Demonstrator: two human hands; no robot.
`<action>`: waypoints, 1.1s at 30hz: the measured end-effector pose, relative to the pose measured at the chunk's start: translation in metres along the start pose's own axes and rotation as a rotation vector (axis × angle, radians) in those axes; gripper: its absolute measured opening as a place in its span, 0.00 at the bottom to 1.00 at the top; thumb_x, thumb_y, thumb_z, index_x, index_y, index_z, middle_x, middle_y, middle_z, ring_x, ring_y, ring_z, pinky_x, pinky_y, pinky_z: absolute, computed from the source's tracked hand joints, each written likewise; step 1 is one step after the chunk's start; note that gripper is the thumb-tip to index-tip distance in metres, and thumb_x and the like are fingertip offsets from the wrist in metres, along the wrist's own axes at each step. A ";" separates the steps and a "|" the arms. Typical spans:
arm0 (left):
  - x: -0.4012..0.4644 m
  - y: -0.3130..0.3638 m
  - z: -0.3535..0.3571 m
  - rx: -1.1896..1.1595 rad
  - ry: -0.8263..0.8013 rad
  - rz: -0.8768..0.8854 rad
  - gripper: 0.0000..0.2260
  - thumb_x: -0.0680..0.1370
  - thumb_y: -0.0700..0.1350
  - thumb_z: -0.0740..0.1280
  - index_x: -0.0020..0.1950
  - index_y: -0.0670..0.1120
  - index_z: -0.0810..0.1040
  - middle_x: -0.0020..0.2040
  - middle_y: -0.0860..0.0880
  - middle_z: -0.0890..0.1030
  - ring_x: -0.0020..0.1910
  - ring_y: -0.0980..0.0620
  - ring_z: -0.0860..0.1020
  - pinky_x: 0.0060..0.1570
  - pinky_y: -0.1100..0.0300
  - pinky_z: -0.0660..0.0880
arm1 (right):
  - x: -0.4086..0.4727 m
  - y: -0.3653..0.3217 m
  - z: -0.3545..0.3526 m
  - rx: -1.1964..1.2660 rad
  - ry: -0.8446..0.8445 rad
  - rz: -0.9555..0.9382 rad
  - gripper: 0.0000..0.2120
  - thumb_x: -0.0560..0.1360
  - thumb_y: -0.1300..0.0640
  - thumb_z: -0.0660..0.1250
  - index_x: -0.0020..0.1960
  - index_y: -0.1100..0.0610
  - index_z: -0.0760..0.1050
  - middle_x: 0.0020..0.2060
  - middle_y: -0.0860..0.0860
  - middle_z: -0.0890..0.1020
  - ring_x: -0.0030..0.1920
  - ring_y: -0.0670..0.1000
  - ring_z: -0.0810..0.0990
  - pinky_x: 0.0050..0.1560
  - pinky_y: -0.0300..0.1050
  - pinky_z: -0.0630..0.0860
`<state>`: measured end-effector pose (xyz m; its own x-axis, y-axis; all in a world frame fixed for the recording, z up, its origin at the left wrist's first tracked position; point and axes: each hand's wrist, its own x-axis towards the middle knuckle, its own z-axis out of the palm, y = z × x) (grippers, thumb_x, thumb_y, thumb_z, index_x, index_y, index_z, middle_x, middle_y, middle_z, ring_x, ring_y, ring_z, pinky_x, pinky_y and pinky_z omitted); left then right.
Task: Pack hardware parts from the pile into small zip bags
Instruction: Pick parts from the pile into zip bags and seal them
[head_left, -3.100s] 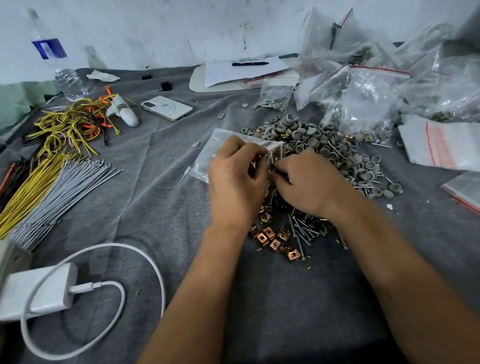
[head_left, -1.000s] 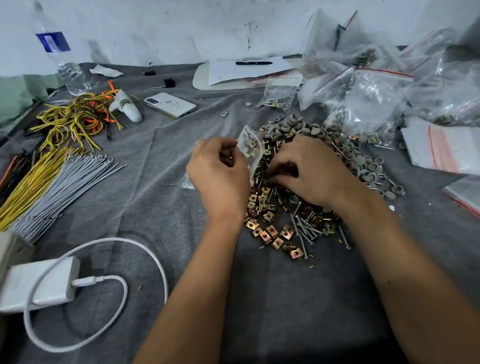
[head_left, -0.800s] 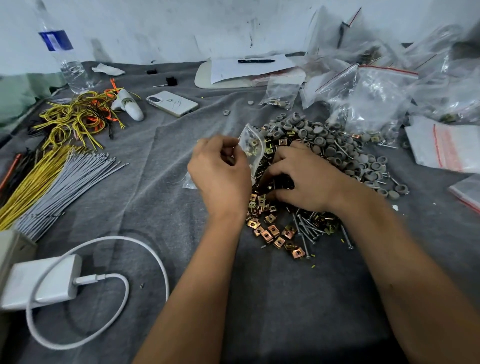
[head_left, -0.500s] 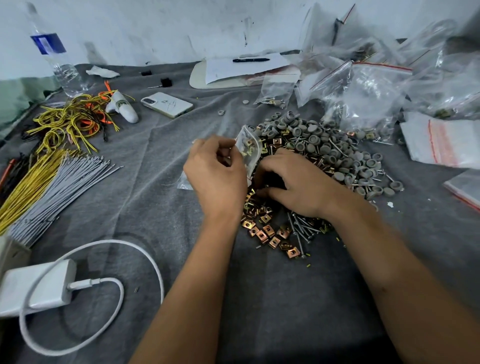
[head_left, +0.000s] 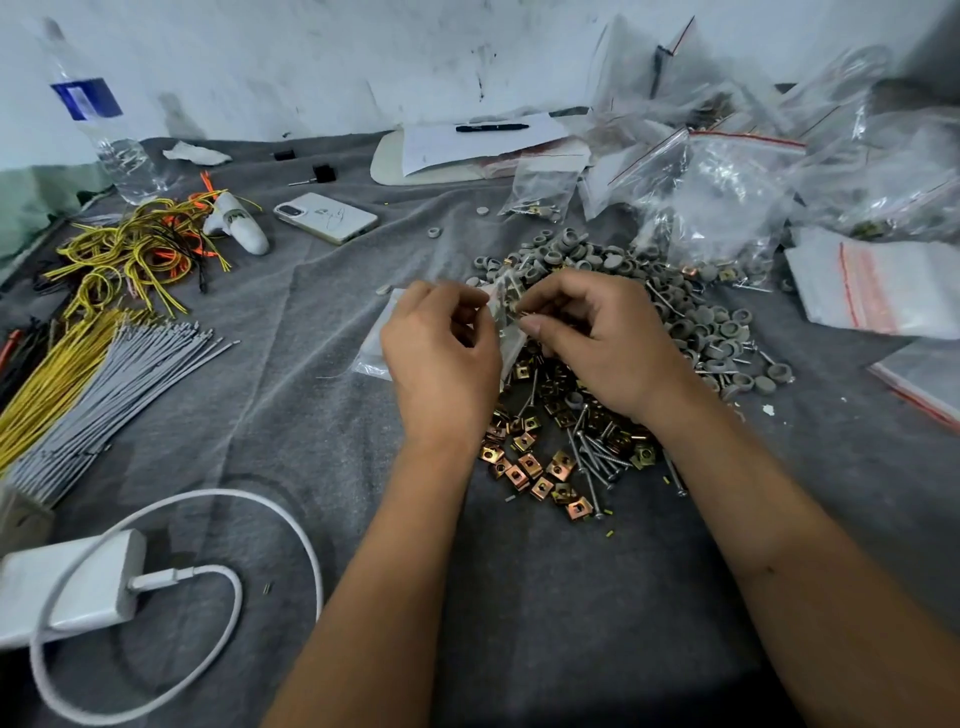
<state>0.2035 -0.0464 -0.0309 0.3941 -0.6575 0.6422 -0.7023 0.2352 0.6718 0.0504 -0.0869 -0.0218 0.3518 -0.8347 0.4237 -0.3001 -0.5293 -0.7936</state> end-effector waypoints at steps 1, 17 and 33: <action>-0.001 0.001 0.001 -0.003 -0.018 0.033 0.05 0.73 0.34 0.73 0.46 0.42 0.86 0.41 0.48 0.82 0.38 0.52 0.79 0.39 0.61 0.76 | 0.000 -0.001 0.000 0.031 0.018 0.000 0.06 0.77 0.61 0.74 0.51 0.52 0.83 0.39 0.44 0.84 0.40 0.42 0.83 0.43 0.36 0.77; -0.003 0.001 0.002 -0.030 -0.031 0.090 0.03 0.74 0.35 0.74 0.45 0.42 0.86 0.41 0.50 0.81 0.37 0.53 0.78 0.37 0.65 0.74 | 0.001 0.005 0.004 0.158 0.024 0.152 0.03 0.81 0.54 0.70 0.49 0.51 0.80 0.34 0.43 0.82 0.30 0.38 0.77 0.32 0.34 0.73; -0.004 0.002 0.002 -0.055 -0.030 0.078 0.04 0.74 0.34 0.74 0.45 0.43 0.86 0.40 0.50 0.80 0.36 0.56 0.77 0.38 0.70 0.72 | 0.001 0.000 0.003 0.374 0.116 0.265 0.05 0.79 0.58 0.72 0.46 0.60 0.83 0.26 0.45 0.78 0.23 0.40 0.72 0.25 0.31 0.68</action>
<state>0.1996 -0.0448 -0.0330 0.3207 -0.6568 0.6825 -0.6961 0.3252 0.6401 0.0533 -0.0869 -0.0225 0.1986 -0.9563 0.2145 -0.0188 -0.2225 -0.9747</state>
